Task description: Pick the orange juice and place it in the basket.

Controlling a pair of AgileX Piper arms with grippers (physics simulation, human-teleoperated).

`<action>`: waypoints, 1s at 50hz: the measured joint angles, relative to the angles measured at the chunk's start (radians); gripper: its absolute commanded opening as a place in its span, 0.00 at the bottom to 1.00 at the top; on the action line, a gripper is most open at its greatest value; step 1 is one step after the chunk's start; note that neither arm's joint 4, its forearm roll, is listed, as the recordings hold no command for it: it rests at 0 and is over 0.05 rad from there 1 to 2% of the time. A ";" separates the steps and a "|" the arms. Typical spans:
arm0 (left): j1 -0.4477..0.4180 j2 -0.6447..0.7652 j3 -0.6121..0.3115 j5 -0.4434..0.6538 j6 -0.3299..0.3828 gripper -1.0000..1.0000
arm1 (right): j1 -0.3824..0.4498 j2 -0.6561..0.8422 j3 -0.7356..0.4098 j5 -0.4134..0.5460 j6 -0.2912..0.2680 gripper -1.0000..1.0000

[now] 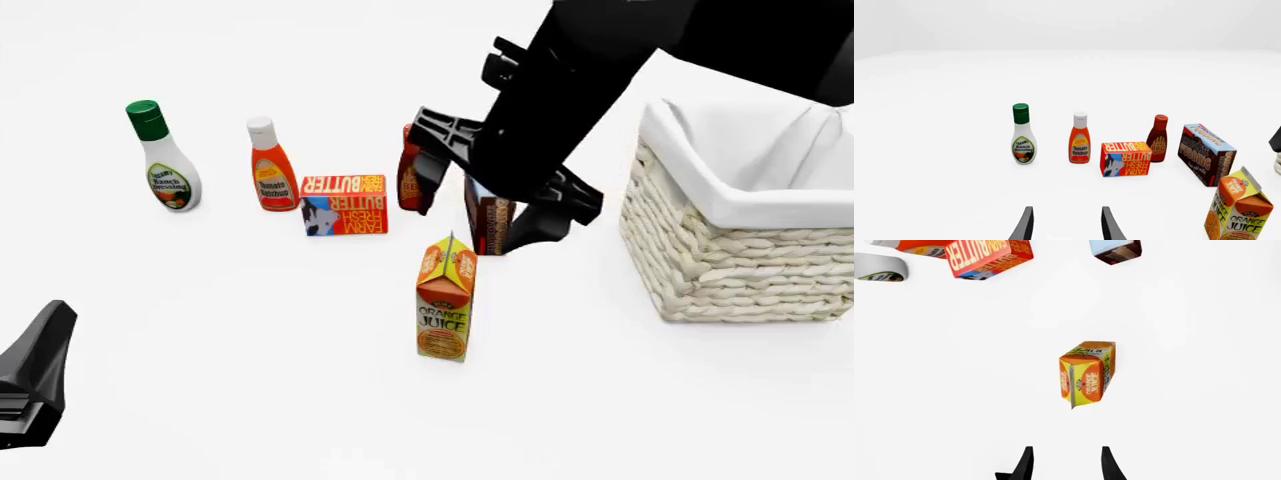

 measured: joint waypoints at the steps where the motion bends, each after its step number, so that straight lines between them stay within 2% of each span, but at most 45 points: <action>1: 0.000 0.000 0.000 0.000 0.000 1.00 | 0.001 0.007 -0.009 0.004 -0.001 1.00; 9: 0.000 0.000 0.000 0.000 0.000 1.00 | -0.004 0.058 -0.059 0.030 -0.025 1.00; 21: 0.000 0.000 0.000 0.000 0.000 1.00 | -0.028 0.111 -0.077 0.046 -0.072 1.00; 37: 0.000 0.000 0.000 0.000 0.000 1.00 | 0.005 0.136 -0.085 0.046 -0.072 1.00; 50: 0.000 0.000 0.000 0.000 0.000 1.00 | -0.011 0.155 -0.073 0.046 -0.107 1.00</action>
